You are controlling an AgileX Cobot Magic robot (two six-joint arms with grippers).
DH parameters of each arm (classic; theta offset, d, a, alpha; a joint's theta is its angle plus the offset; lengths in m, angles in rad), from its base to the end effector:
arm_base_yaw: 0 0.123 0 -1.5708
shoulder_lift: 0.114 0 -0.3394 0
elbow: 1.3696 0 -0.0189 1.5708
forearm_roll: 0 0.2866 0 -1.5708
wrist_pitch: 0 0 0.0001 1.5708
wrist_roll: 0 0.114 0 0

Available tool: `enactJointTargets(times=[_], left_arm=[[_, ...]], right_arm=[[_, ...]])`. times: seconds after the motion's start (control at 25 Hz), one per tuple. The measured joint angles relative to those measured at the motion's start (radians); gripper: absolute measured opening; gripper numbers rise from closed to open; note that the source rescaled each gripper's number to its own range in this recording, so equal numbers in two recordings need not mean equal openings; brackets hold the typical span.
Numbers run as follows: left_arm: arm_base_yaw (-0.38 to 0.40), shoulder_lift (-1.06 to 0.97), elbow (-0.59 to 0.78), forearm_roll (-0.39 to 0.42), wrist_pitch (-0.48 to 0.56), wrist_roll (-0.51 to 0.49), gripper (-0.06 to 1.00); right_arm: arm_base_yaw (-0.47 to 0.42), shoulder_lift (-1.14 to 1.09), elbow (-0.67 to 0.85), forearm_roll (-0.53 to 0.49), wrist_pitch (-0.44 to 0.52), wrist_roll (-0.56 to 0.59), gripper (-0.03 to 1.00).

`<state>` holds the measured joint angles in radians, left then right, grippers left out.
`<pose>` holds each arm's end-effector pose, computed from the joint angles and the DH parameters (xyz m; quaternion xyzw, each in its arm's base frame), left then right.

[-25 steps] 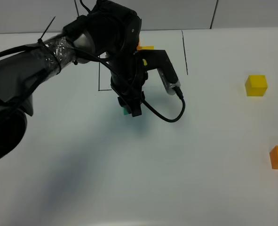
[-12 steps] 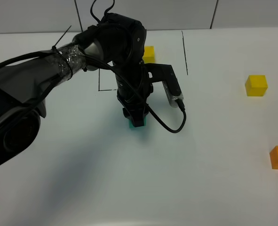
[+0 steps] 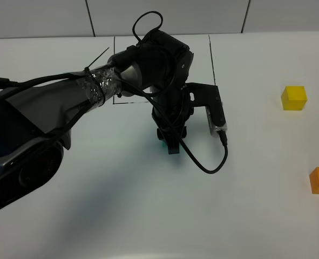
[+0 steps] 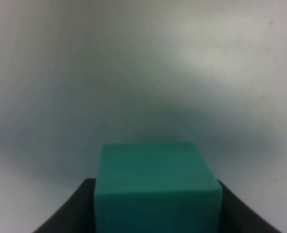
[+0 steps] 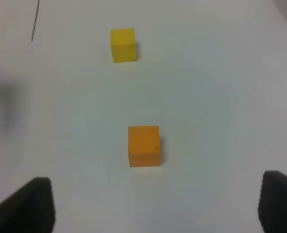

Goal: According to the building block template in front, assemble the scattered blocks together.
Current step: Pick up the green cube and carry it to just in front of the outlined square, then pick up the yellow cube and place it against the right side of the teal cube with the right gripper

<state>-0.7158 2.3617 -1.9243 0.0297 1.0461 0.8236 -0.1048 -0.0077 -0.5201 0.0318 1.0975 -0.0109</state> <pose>0.4262 -0.3668 0.1398 0.6977 0.7109 0.0181 0.0863 -0.0130 0.0046 0.2869 0.0390 0.8546 -0.0141 0.5177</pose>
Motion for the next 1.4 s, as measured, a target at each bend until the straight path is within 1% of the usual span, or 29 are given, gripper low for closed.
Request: enactJointTargets(times=[0.24, 0.84, 0.88, 0.92, 0.96, 1.16, 1.24, 1.32, 1.4], left_arm=[[-0.002, 0.043, -0.001, 0.007, -0.004, -0.01, 0.0], [-0.002, 0.046, -0.007, 0.009, -0.003, -0.004, 0.0], [-0.002, 0.046, -0.007, 0.009, -0.003, -0.004, 0.01], [-0.002, 0.047, -0.007, 0.009, -0.004, -0.004, 0.04], [-0.002, 0.049, -0.007, 0.011, -0.007, -0.004, 0.12], [-0.002, 0.038, -0.007, 0.03, -0.011, -0.011, 0.7], [-0.002, 0.011, -0.007, 0.036, -0.008, -0.025, 0.86], [-0.002, -0.027, -0.007, 0.036, 0.006, -0.048, 0.96], [-0.002, -0.061, -0.007, 0.037, 0.037, -0.072, 0.99]], right_arm=[[0.0, 0.0, 0.0, 0.0, 0.0, 0.0, 0.76], [0.0, 0.0, 0.0, 0.004, 0.0, 0.0, 0.76], [0.0, 0.0, 0.0, 0.004, 0.0, 0.0, 0.76], [0.0, 0.0, 0.0, 0.004, 0.0, 0.0, 0.76], [0.0, 0.0, 0.0, 0.005, 0.0, 0.0, 0.76], [0.0, 0.0, 0.0, 0.006, 0.0, 0.0, 0.76], [0.0, 0.0, 0.0, 0.006, 0.0, 0.0, 0.76], [0.0, 0.0, 0.0, 0.006, 0.0, 0.0, 0.76], [0.0, 0.0, 0.0, 0.006, 0.0, 0.0, 0.76]])
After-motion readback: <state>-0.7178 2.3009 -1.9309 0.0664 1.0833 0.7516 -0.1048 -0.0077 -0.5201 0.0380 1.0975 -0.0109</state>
